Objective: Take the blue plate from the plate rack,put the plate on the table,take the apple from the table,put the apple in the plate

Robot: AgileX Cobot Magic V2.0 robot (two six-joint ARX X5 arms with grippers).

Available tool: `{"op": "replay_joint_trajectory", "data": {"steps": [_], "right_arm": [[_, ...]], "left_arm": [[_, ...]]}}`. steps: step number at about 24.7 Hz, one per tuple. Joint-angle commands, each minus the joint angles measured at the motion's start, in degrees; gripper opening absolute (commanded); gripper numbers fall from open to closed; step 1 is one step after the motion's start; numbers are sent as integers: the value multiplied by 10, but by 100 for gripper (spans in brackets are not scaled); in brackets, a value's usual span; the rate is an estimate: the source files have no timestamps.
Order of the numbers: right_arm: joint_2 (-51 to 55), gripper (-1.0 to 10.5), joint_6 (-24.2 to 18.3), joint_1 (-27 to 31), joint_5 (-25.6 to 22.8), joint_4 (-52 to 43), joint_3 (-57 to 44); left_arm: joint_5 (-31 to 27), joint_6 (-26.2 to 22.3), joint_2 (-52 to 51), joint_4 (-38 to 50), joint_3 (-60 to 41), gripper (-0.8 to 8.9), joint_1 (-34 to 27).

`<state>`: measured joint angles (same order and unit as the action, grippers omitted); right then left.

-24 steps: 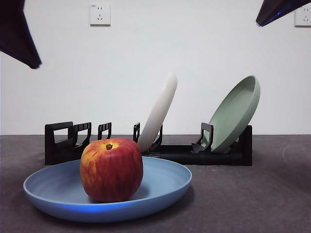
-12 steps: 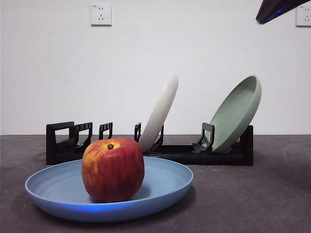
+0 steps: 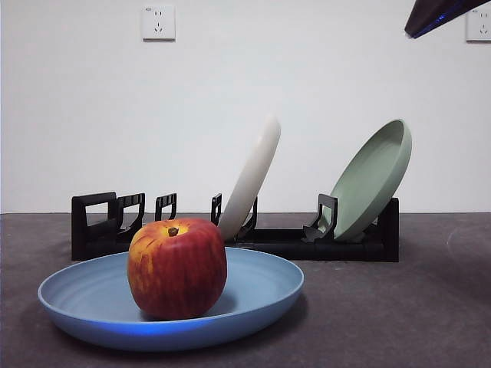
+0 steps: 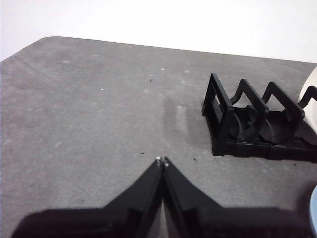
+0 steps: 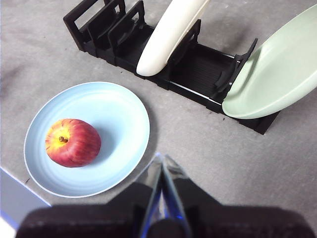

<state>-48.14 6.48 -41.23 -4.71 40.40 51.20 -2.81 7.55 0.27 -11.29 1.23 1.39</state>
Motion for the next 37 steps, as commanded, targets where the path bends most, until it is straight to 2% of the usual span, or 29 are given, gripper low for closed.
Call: {"op": "replay_joint_trajectory", "data": {"steps": [1,11,15,17,18,20,24,28,34,37], "right_arm": [[2,1,5,0,-1,-5,-2],[3,1,2,0,-1,-4,-2],[48,1,-90,20,-15,-13,-3],[80,1,-125,75,-1,-78,-19],[97,1,-129,113,28,-118,-37],[144,1,-127,201,85,-188,-92],[272,1,-116,332,107,-257,-245],[360,1,-108,371,107,-279,-348],[454,1,-57,375,108,-315,-463],[482,1,-45,375,108,-318,-492]], "left_arm": [[0,-1,0,0,-7,-3,-2],[0,-1,0,0,-7,-3,-2],[0,-1,0,0,-7,-3,-2],[0,-1,0,0,-7,-3,-2],[0,-1,0,0,-7,-3,-2],[1,-1,0,0,-7,-3,-2],[1,-1,0,0,-7,-3,-2],[0,-1,0,0,-7,-3,-2],[1,-1,0,0,-7,-3,-2],[0,-1,0,0,-7,-3,-2]]}}
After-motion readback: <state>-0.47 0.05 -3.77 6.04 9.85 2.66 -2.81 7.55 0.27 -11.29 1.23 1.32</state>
